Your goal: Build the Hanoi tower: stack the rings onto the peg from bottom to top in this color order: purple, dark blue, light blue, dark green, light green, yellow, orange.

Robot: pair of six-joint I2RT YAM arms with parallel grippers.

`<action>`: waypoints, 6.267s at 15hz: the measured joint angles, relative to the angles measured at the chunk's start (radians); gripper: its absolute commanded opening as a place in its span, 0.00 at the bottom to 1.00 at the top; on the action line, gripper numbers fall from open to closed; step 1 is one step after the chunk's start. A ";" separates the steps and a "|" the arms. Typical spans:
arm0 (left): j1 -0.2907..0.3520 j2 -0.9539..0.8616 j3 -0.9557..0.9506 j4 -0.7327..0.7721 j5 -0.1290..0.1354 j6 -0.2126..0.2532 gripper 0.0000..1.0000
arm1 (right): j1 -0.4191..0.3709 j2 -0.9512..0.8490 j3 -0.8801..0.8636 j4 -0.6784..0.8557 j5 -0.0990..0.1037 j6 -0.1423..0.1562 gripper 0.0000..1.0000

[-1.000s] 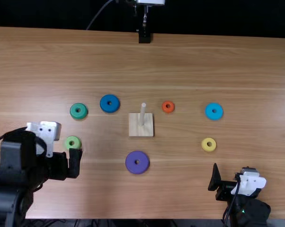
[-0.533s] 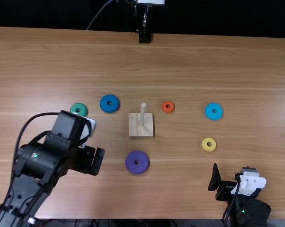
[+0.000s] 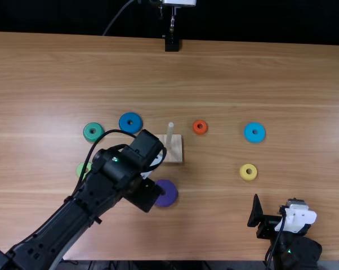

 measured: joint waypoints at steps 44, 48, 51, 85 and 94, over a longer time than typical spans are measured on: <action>-0.195 0.297 -0.096 0.342 -0.021 -0.045 0.24 | 0.000 0.000 0.000 0.000 -0.003 0.000 1.00; -0.195 0.300 -0.096 0.393 0.003 -0.051 0.14 | 0.000 0.000 0.000 0.000 -0.002 0.000 1.00; -0.194 0.294 -0.096 0.358 0.003 -0.079 0.14 | 0.000 0.000 0.000 0.000 -0.003 0.000 1.00; 0.030 0.432 0.937 -0.372 -0.018 -0.209 0.14 | 0.000 0.000 0.000 0.000 -0.003 0.000 1.00; 0.030 0.520 0.982 -0.314 -0.017 -0.209 0.14 | 0.000 0.000 0.000 0.001 -0.002 0.000 1.00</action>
